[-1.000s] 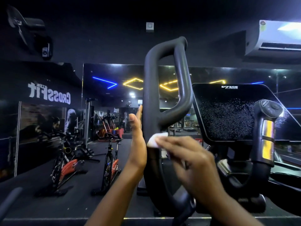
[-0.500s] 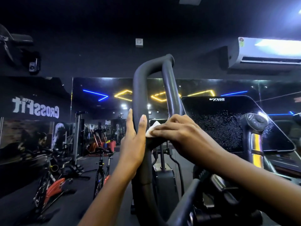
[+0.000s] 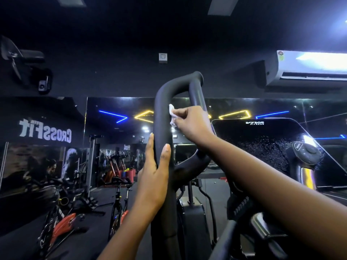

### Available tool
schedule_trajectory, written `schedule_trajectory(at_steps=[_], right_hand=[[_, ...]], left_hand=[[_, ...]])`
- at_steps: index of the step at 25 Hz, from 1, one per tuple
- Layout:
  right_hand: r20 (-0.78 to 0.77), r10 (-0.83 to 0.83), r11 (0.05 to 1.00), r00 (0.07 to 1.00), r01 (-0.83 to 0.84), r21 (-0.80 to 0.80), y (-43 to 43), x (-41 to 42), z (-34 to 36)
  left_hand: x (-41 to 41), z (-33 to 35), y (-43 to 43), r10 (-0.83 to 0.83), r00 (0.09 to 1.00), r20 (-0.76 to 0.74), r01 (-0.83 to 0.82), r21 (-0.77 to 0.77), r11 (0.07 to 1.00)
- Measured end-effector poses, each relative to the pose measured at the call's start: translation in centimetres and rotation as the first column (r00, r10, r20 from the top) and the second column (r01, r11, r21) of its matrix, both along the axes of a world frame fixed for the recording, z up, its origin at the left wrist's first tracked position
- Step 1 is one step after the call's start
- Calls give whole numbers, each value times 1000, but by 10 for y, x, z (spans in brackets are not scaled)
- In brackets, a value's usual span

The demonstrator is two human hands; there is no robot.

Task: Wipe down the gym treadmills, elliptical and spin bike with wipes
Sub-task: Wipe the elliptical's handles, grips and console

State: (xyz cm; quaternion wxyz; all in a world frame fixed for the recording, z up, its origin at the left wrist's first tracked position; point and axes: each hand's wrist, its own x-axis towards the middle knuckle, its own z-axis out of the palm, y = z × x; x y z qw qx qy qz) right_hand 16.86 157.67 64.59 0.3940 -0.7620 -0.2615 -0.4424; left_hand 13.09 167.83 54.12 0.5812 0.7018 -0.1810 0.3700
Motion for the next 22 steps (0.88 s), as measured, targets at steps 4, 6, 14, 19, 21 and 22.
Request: schedule_trajectory(at_steps=[4, 6, 14, 19, 21, 22], right_hand=[[7, 42, 999, 999, -42, -14, -5, -19, -28], [-13, 24, 997, 1000, -25, -76, -9, -28, -42], [-51, -179, 829, 983, 122, -546, -21, -51, -37], [37, -85, 684, 996, 85, -725, -34, -58, -23], [107, -33, 541, 994, 108, -834, -43, -60, -16], [130, -16, 471, 991, 122, -874, -48, -60, -11]], left_hand=[[1, -1, 0, -43, 999, 20, 43, -38, 998], [-3, 0, 0, -44, 999, 24, 45, -43, 998], [-6, -1, 0, -81, 996, 41, 84, -56, 995], [-2, 0, 7, -108, 994, 9, 108, -24, 994], [-2, 6, 12, -101, 995, -26, 102, 22, 995], [-1, 11, 14, -85, 995, -44, 87, 55, 995]])
